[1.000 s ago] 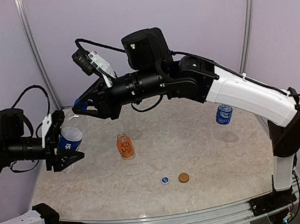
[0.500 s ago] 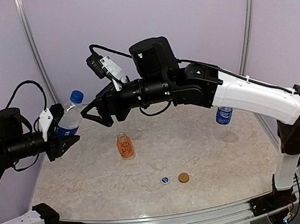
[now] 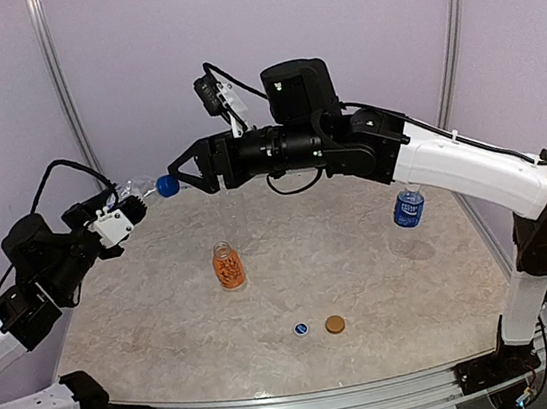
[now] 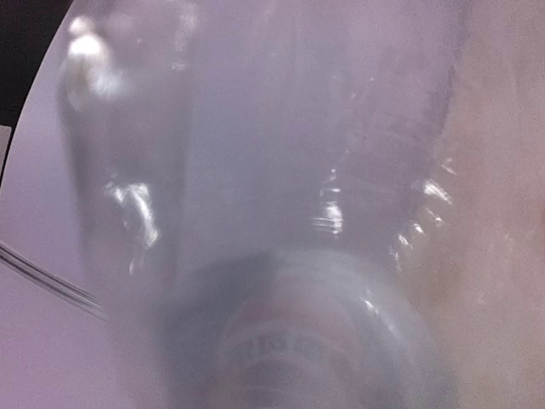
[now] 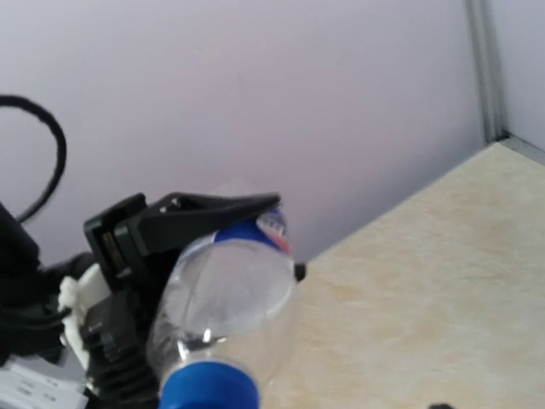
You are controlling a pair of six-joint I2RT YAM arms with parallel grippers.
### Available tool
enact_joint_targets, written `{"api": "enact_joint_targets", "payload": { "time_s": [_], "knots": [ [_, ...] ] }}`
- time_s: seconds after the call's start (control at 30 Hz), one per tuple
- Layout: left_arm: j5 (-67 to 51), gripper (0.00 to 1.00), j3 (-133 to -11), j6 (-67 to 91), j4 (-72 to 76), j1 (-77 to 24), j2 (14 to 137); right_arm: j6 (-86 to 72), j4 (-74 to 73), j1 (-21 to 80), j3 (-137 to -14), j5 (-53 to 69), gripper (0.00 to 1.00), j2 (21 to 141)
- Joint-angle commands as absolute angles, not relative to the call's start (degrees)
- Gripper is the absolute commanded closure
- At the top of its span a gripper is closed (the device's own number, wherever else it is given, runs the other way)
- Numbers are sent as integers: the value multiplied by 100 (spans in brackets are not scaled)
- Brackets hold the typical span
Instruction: Unscrew the bottle caps
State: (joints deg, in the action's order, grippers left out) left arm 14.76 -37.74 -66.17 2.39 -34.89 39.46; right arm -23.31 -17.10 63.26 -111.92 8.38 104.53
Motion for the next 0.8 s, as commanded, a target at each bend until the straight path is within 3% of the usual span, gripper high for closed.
{"api": "enact_joint_targets", "payload": {
  "time_s": [0.0,0.07,0.4,0.77],
  "knots": [
    [1763,64,-3575,-7254,922,-3603,3839,-2554,-1521,6275,-11656,1237,39,10824],
    [1754,64,-3507,-7251,936,-3629,3826,-2549,-1581,6281,-11889,1336,44,10969],
    [1804,63,-3490,-6947,778,-3629,3804,-2637,-1812,6292,-11761,1556,37,11100],
    [1749,63,-3474,-6911,750,-3630,3814,-2608,-1972,6297,-11763,1533,38,11191]
  ]
}}
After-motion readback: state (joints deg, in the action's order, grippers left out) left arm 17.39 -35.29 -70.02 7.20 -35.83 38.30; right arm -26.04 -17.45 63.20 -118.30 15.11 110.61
